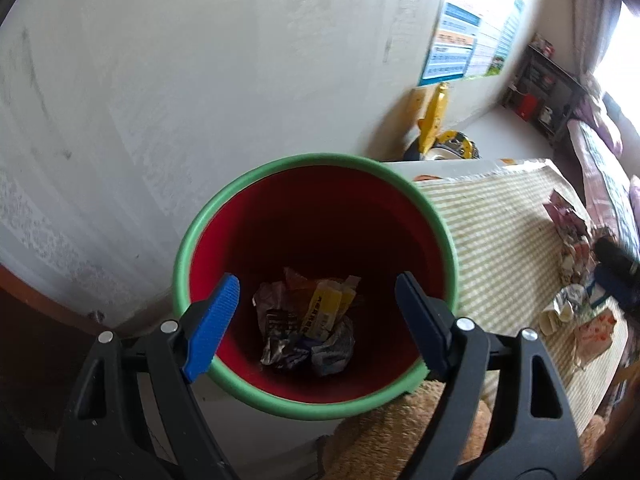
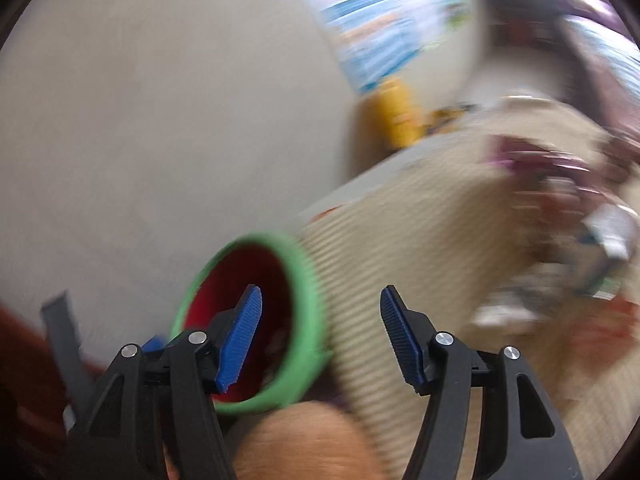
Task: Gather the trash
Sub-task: 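Move both wrappers over the bin and open both tools to release, then grasp the white drink carton with the right tool while the left tool grasps a silver wrapper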
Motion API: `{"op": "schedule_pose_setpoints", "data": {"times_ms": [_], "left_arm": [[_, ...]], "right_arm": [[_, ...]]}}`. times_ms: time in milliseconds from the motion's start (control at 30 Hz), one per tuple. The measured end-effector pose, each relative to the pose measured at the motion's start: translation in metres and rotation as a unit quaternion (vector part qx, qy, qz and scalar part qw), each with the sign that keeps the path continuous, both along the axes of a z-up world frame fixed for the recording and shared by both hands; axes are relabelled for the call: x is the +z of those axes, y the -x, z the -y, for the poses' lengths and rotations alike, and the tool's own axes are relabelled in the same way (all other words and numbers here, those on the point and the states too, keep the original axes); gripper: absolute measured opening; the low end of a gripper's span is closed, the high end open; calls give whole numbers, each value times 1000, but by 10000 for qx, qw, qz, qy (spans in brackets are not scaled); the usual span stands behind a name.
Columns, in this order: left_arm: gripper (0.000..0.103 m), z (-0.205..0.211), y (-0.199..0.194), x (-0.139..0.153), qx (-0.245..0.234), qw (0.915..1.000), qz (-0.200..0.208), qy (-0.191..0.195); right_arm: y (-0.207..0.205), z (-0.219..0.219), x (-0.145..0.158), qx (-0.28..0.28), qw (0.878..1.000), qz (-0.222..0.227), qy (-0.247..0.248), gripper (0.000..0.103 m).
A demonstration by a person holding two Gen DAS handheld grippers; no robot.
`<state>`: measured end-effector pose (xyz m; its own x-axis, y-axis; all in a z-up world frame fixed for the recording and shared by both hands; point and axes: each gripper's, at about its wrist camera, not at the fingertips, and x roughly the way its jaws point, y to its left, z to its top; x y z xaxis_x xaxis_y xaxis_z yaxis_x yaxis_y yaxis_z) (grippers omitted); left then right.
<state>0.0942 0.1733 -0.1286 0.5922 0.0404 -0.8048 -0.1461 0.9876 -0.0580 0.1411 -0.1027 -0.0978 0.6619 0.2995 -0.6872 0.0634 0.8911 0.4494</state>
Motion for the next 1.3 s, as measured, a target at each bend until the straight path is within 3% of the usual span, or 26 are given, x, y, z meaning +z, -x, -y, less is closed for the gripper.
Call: {"op": "schedule_pose_setpoints", "data": {"times_ms": [100,233,367,567,600,633,667,733,833,1000,1100,1200,1300], "left_arm": [[78,18,1,3,-209,9998,26,-24],[78,42,3,6,-462,9989,30,-80],[78,68,8,11,-771,9969,46,-177],[80,97,12,19,-1084,9935,73,-348],[80,101,13,20,-1130,9928,77,-377],[80,105,12,21,-1158,9924,78,-397],[80,109,12,22,-1202,9918,87,-424],[80,117,12,21,-1298,9905,99,-438],[80,136,8,19,-1538,9875,83,-343],[80,182,-1,10,-2177,9758,42,-183],[81,211,-9,-1,-2593,9656,-103,-183],[81,250,-18,-18,-3116,9491,-266,-364],[81,272,-25,-29,-3348,9405,-345,-478]], "right_arm": [[0,67,-3,-1096,9937,-210,68,66],[-15,126,-23,-1803,9801,-832,-45,69],[-41,152,-47,-1992,9697,-1401,-175,76],[-66,154,-78,-1618,9633,-2141,34,81],[-63,155,-79,-1579,9646,-2113,-5,79],[-57,157,-79,-1551,9669,-2026,-66,68],[-52,158,-78,-1503,9685,-1984,-110,49],[-38,161,-76,-1319,9742,-1787,-403,44],[-14,165,-55,-1170,9837,-1226,-608,44],[37,172,-15,-1079,9890,-431,-917,44],[68,176,-6,-1063,9894,-259,-957,44],[99,185,-13,-1234,9857,-218,-1125,44],[112,185,-21,-1310,9828,-277,-1273,44]]}}
